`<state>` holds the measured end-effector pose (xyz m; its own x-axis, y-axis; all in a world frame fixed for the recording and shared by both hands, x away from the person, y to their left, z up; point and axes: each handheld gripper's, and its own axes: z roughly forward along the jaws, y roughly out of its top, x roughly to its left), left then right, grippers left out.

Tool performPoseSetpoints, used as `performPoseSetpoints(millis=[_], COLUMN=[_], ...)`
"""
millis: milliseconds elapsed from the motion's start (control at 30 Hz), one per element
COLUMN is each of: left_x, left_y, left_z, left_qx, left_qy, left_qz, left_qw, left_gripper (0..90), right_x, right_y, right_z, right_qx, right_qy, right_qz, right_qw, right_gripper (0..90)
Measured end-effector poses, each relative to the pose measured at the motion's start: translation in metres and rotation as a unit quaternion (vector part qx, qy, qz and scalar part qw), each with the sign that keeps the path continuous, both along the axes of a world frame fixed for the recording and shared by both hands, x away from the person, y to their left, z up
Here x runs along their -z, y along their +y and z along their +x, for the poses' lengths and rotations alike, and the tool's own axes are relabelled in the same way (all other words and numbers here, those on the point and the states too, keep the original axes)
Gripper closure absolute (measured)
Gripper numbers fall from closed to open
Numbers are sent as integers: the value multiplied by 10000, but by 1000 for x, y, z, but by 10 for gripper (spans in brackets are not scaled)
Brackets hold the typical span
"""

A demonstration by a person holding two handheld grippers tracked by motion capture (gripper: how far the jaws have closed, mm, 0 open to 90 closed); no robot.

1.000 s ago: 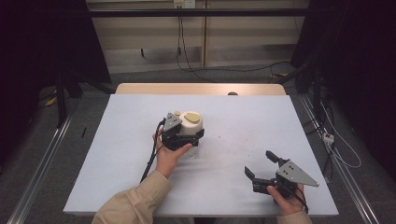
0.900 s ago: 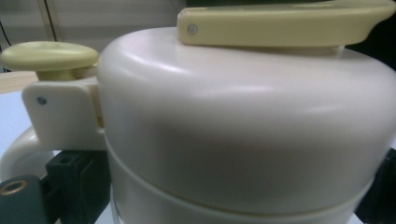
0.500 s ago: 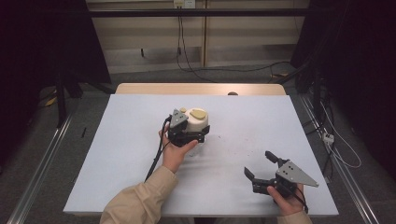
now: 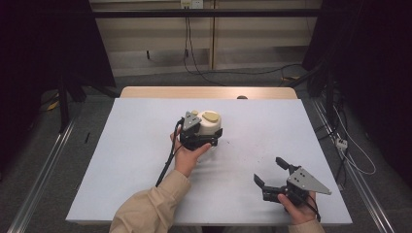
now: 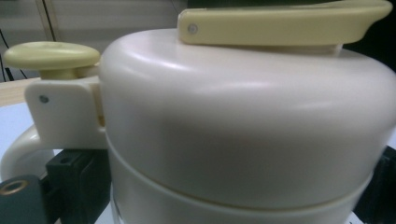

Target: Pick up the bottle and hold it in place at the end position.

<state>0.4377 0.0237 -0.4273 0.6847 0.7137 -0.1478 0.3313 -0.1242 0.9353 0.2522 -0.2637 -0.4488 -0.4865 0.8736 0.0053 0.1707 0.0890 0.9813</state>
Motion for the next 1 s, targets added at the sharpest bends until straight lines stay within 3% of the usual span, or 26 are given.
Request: performPoseSetpoints(millis=[1000], left_x=[18], left_y=[-13], left_z=[8], left_qx=[-58], left_qy=[-12], left_qz=[77], left_qw=[10000], left_gripper=[57], right_x=[0], right_y=[0], right_z=[1], right_qx=[-9], right_qy=[5], right_qz=[30], right_qw=[10000], right_gripper=[47])
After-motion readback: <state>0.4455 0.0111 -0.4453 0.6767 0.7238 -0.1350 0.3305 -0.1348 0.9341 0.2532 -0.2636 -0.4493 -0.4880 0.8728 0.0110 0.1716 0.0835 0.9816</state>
